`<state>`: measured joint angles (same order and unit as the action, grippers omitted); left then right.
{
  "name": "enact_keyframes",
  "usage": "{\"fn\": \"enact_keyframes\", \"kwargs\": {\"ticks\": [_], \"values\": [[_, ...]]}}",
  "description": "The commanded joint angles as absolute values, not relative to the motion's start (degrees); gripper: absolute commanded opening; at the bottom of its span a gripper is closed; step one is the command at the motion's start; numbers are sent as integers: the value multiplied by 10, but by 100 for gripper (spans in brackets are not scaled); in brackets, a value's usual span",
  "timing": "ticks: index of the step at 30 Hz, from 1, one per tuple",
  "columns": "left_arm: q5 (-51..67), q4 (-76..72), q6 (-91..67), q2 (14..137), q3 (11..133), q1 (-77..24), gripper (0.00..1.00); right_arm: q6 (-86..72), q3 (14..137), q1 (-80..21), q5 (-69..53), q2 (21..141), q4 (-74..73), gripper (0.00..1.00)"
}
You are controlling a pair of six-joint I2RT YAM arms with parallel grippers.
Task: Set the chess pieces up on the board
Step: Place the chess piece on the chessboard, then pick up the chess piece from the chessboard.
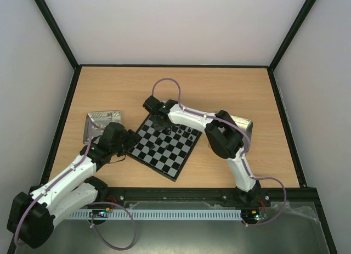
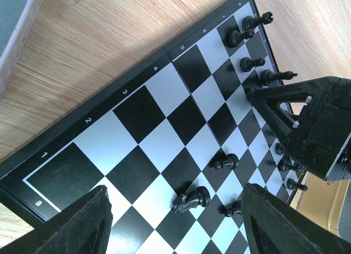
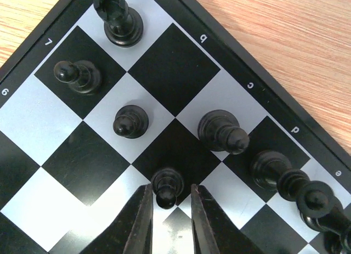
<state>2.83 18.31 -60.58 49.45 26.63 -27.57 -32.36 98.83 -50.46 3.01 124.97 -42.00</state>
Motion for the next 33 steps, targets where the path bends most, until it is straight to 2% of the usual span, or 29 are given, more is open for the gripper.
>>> {"fn": "enact_keyframes", "kwargs": {"ticks": [1,7,13,21,26,33], "values": [[32,178,-602,498,261,-272,67,-325,998,-502,53,1247,-426,17],[33,177,-601,501,261,-272,66,-323,999,-501,66,1252,-422,11],[35,178,-598,501,260,-273,67,-320,998,-502,65,1256,-416,10],[46,182,-574,504,270,-272,67,-336,961,-502,47,1171,-401,31],[34,186,-575,502,271,-272,67,-344,896,-508,22,1103,-380,35],[29,183,-583,497,269,-272,66,-393,820,-548,-1,1076,-339,38]]}}
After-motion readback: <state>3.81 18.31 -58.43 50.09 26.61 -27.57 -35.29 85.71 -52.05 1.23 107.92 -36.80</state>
